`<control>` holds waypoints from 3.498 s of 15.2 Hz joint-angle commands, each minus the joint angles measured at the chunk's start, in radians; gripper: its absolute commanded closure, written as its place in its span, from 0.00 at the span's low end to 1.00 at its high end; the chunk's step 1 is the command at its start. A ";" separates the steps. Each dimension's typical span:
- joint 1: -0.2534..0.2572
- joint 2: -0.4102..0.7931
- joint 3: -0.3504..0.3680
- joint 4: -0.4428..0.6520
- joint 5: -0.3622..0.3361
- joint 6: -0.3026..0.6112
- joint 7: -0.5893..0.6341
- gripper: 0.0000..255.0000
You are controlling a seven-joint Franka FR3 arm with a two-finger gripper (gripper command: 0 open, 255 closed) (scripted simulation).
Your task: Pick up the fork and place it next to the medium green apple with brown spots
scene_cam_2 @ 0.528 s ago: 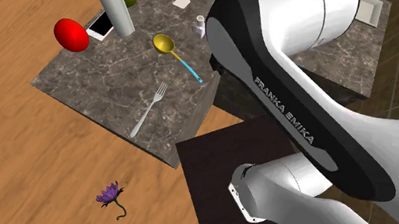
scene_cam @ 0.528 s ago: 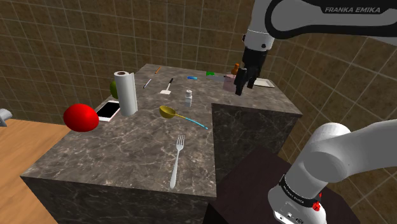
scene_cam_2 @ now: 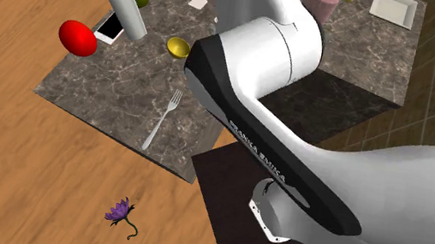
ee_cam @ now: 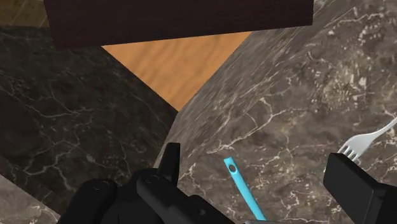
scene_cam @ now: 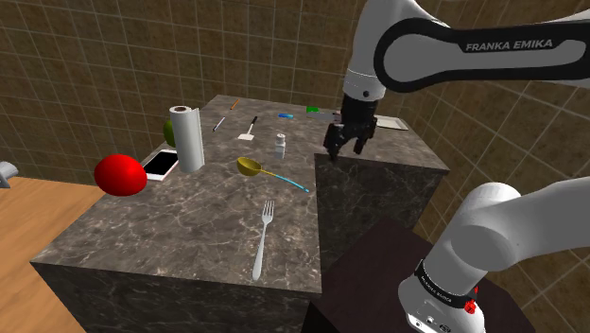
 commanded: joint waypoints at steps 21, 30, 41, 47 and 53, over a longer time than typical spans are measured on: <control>-0.219 0.614 0.577 0.112 -0.058 0.546 1.080 0.00; -0.233 0.677 0.591 0.092 -0.120 0.612 1.125 0.00; -0.233 0.677 0.590 0.092 -0.121 0.612 1.125 1.00; -0.223 0.624 0.579 0.111 -0.067 0.555 1.084 1.00; -0.209 0.557 0.556 0.148 -0.012 0.467 1.038 1.00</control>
